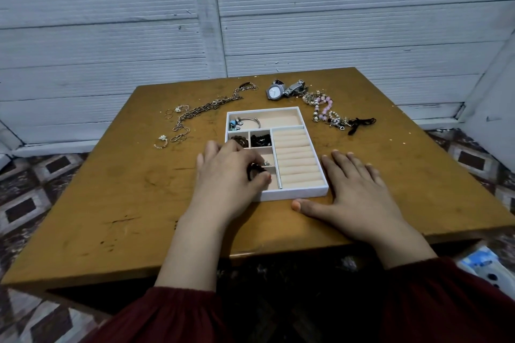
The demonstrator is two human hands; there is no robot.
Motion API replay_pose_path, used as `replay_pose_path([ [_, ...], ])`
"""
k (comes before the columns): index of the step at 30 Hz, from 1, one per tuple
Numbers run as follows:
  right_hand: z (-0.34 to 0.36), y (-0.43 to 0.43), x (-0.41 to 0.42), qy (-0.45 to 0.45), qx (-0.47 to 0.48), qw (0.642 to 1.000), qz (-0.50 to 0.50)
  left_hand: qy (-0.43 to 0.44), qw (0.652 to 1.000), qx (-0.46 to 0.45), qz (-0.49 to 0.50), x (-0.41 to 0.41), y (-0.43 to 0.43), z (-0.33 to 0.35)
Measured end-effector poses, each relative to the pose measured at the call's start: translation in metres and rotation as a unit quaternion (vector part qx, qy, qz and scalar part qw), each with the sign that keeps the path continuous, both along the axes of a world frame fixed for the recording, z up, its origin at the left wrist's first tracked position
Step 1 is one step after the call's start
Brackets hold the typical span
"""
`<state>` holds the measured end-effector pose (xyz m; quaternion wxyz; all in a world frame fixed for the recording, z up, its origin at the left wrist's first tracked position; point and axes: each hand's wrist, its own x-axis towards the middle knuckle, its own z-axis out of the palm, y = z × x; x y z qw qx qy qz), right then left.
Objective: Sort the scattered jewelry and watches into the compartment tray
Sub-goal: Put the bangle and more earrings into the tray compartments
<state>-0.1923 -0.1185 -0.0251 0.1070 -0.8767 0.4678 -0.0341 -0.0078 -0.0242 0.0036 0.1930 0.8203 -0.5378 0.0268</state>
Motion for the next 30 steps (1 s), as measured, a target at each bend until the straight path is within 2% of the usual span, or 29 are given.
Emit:
replay_pose_path([
  [8,0.0,0.0,0.0,0.006,-0.002,1.0,-0.001,0.02,0.998,-0.049,0.028,0.0,-0.006,0.001],
  [10,0.0,-0.001,0.0,0.006,-0.002,1.0,-0.001,0.067,0.994,-0.08,0.026,0.005,-0.004,-0.001],
  [14,-0.001,-0.001,0.0,0.003,-0.007,1.0,0.001,0.224,0.963,-0.148,0.015,0.017,0.003,-0.002],
  [16,-0.001,-0.001,0.0,0.003,-0.007,1.0,0.001,0.248,0.957,-0.146,0.024,0.024,0.009,-0.003],
  [22,-0.002,-0.001,-0.001,-0.004,-0.009,1.0,0.004,0.228,0.965,-0.122,0.039,0.028,0.024,-0.002],
  [28,-0.002,0.0,-0.001,-0.006,-0.01,1.0,0.005,0.115,0.99,-0.073,0.047,0.027,0.031,0.0],
  [30,-0.002,0.0,-0.001,-0.007,-0.011,1.0,0.005,0.106,0.992,-0.055,0.042,0.027,0.032,0.0],
])
